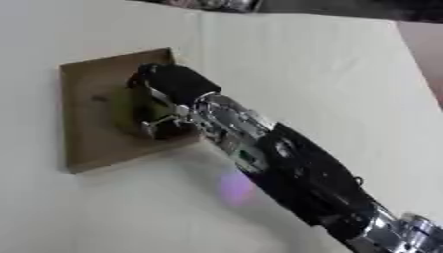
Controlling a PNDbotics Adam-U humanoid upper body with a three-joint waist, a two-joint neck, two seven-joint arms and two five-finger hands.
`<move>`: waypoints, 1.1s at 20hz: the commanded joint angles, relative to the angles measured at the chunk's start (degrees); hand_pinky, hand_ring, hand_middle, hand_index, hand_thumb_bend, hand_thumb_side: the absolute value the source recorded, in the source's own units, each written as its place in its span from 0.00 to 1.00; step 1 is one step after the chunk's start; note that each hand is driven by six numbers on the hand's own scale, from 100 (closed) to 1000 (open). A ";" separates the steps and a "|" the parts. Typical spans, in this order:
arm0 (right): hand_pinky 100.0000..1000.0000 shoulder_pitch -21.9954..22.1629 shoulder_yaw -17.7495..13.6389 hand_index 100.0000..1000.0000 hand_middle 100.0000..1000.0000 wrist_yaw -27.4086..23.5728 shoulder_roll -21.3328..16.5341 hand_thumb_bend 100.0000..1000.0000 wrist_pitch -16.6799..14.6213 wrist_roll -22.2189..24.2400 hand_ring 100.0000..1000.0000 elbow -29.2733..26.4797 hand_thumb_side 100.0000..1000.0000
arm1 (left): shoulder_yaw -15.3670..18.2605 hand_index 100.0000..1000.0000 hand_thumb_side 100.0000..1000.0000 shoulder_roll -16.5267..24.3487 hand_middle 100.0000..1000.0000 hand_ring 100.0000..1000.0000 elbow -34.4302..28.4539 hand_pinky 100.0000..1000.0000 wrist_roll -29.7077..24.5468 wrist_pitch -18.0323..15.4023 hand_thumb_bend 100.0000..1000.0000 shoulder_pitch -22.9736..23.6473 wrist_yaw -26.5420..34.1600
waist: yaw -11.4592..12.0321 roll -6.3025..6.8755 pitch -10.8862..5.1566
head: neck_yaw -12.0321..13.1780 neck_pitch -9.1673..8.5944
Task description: Pick up objects on the table and place them in the box.
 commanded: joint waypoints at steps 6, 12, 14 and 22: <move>0.82 -0.43 -3.45 0.92 0.86 -0.71 -2.16 0.00 1.18 -1.43 0.69 -6.73 0.11 | 0.14 0.72 0.56 1.26 0.53 0.62 -1.13 0.66 -0.13 0.04 0.00 -0.25 0.11 | -0.22 0.55 -1.27 | 0.39 -0.40; 0.81 0.08 -9.14 0.92 0.85 -3.49 -4.07 0.00 1.61 -6.44 0.64 -15.23 0.14 | 0.22 0.72 0.56 1.37 0.53 0.62 -1.13 0.66 0.23 0.02 0.00 -0.20 0.02 | -0.53 0.60 -1.45 | 0.99 -0.53; 0.81 0.26 -11.18 0.92 0.85 -5.10 -4.60 0.00 1.66 -8.14 0.62 -18.00 0.13 | 0.24 0.72 0.56 1.39 0.53 0.62 -1.13 0.66 0.29 0.04 0.00 -0.13 -0.02 | -0.65 0.63 -1.49 | 1.20 -0.58; 0.79 1.36 -18.13 0.90 0.82 -10.64 -8.18 0.00 4.90 -12.41 0.58 -29.49 0.03 | 0.34 0.72 0.56 1.46 0.53 0.62 -1.13 0.66 0.41 0.06 0.00 0.08 -0.21 | -1.04 0.68 -1.59 | 2.00 -0.77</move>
